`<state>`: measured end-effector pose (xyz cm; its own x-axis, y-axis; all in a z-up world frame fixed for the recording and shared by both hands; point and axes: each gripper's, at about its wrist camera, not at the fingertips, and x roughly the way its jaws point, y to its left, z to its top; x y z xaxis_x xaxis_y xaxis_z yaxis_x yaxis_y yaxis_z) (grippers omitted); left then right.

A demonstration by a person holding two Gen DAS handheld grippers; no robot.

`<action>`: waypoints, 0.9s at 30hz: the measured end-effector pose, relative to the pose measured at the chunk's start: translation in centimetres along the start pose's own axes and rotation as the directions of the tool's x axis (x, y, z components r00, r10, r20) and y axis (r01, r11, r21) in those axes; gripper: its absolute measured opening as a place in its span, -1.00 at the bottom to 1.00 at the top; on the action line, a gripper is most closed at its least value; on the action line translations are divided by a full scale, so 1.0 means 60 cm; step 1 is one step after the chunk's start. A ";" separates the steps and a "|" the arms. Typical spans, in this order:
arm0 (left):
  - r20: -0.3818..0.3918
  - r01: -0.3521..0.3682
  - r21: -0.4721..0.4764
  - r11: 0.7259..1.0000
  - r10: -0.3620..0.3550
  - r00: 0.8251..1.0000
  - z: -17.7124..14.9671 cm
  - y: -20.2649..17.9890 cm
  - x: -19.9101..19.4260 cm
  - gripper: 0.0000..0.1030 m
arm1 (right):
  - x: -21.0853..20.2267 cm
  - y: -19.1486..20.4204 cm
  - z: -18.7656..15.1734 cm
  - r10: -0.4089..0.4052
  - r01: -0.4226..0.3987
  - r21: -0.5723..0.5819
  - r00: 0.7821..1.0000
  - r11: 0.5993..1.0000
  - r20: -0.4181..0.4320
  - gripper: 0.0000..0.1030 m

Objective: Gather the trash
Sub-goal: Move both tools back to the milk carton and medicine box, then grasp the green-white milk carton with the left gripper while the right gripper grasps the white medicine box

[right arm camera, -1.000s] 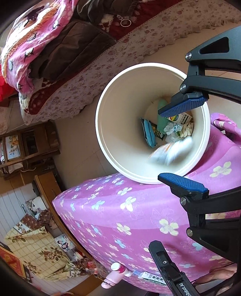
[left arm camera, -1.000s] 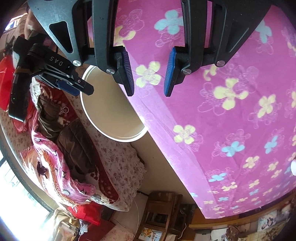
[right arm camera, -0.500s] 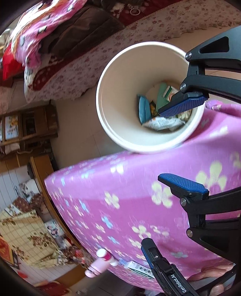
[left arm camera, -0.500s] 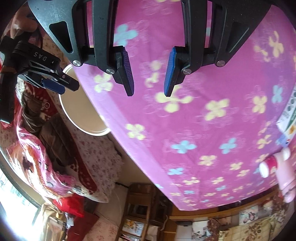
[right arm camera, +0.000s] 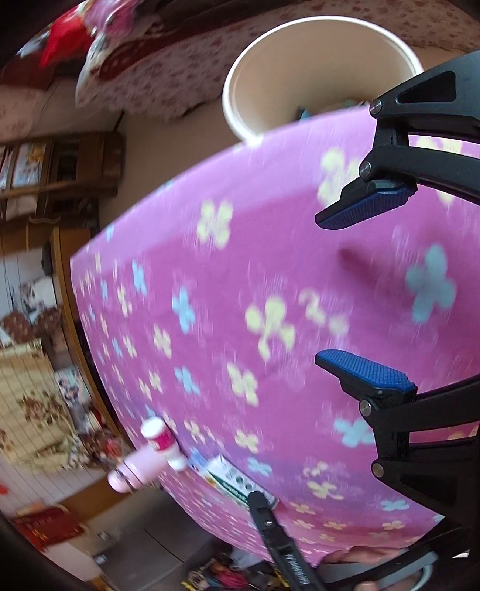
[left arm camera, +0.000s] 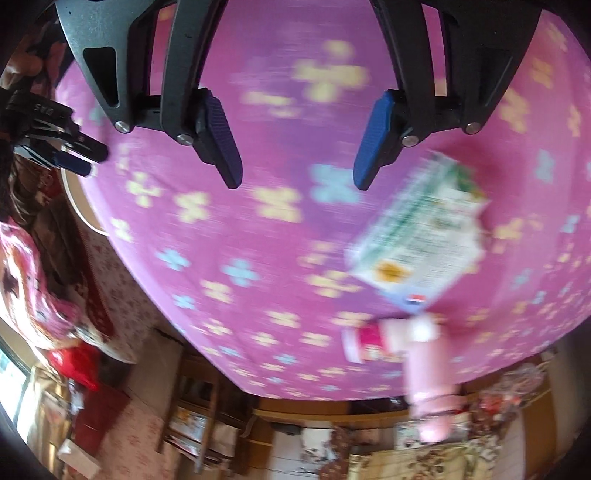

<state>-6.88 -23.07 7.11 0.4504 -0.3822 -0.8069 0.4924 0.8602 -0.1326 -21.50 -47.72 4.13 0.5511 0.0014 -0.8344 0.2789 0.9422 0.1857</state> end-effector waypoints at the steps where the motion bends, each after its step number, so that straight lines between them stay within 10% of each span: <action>1: -0.001 -0.025 -0.002 1.000 0.025 1.000 0.005 0.024 0.000 0.21 | 0.005 0.014 0.003 0.010 -0.010 -0.012 1.000 1.000 -0.003 0.27; 11: -0.043 -0.134 0.071 0.988 0.137 0.990 0.040 0.117 0.050 0.24 | 0.042 0.102 0.017 0.050 -0.054 -0.096 0.998 0.994 -0.041 0.27; 27: -0.049 -0.120 0.014 0.993 0.121 0.991 0.041 0.142 0.032 0.11 | 0.083 0.190 0.037 0.094 -0.107 -0.172 0.992 0.979 -0.083 0.28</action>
<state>-0.01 -17.31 5.83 0.4696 -0.2585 -0.8442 0.4453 0.8950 -0.0263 -13.81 -37.71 3.25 0.5076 0.1181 -0.8535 0.0785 0.9801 0.1823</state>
